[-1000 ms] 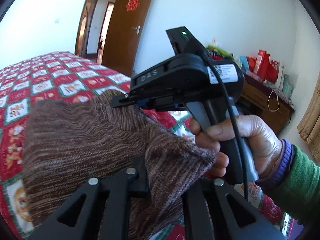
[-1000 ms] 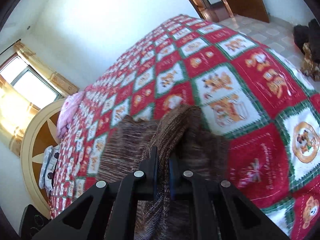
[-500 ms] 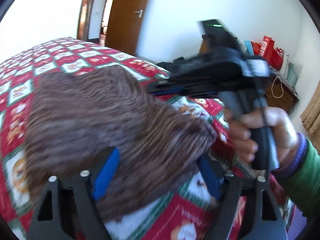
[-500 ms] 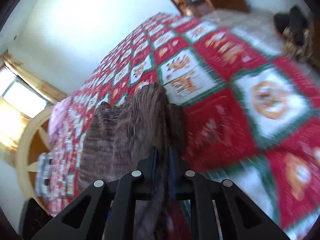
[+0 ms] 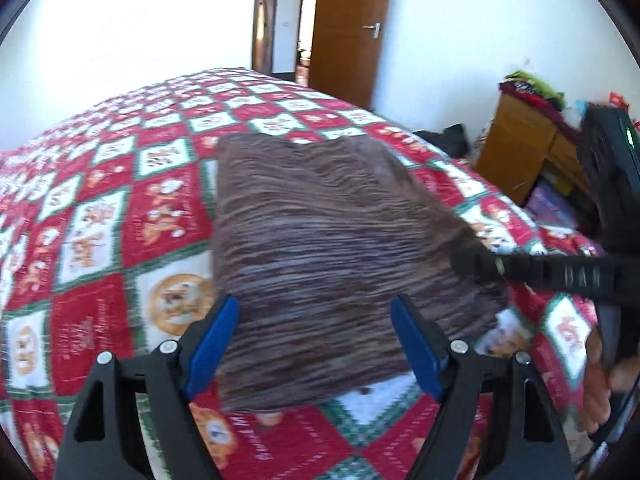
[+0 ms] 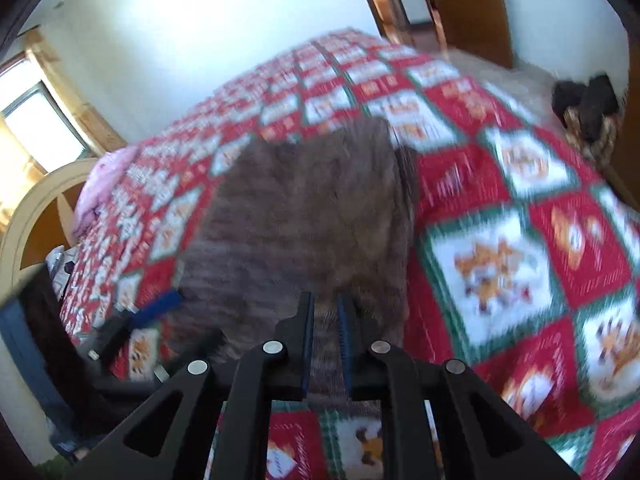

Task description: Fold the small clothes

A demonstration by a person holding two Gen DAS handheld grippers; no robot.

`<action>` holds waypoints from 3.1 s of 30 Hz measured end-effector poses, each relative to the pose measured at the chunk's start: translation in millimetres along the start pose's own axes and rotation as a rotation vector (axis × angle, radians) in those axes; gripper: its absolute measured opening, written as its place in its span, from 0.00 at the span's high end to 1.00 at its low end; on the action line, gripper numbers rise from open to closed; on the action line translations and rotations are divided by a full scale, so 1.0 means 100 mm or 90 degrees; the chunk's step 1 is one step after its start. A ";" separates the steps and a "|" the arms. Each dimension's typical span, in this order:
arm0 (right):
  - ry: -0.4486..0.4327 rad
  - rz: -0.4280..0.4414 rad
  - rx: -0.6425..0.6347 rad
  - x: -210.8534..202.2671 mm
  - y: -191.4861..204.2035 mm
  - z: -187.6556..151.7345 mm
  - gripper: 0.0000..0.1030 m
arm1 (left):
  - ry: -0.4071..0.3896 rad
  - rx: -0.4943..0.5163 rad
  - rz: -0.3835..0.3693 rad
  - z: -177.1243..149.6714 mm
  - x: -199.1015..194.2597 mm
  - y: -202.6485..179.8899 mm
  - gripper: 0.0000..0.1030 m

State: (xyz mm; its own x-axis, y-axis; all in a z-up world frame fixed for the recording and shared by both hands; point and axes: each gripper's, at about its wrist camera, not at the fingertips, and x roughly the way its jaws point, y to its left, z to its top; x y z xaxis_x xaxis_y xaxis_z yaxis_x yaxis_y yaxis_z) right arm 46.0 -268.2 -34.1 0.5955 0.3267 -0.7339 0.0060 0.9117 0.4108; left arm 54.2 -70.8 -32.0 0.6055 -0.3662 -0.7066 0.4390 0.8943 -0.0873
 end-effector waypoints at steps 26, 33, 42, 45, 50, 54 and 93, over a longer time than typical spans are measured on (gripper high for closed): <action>-0.026 -0.083 -0.040 0.46 -0.04 0.91 0.88 | 0.016 -0.159 0.044 0.75 0.66 0.63 0.20; -0.017 -0.093 -0.001 0.86 -0.26 1.11 0.88 | 0.050 -0.188 0.081 0.59 0.98 0.74 0.07; -0.023 -0.034 0.078 0.72 -0.43 1.12 0.88 | 0.081 -0.157 0.077 0.66 1.06 0.72 0.00; -0.070 0.010 0.117 0.38 -0.45 0.93 0.63 | 0.081 -0.142 0.078 0.64 0.94 0.68 0.00; -0.119 0.032 0.117 -0.01 -0.42 0.54 0.29 | 0.051 -0.084 0.071 0.63 0.70 0.44 0.00; -0.106 0.030 0.138 0.07 -0.50 0.44 0.29 | 0.077 -0.118 0.026 0.62 0.81 0.43 0.02; -0.117 -0.393 -0.349 0.89 1.05 0.08 0.70 | 0.011 -0.187 -0.080 0.43 0.91 0.63 0.42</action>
State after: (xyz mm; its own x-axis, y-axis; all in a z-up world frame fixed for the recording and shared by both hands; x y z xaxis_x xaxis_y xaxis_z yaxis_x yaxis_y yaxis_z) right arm 105.7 -145.1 -51.8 0.7344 -0.2725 -0.6215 0.0112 0.9206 -0.3904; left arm 165.6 -59.1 -71.6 0.5464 -0.4759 -0.6892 0.2973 0.8795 -0.3716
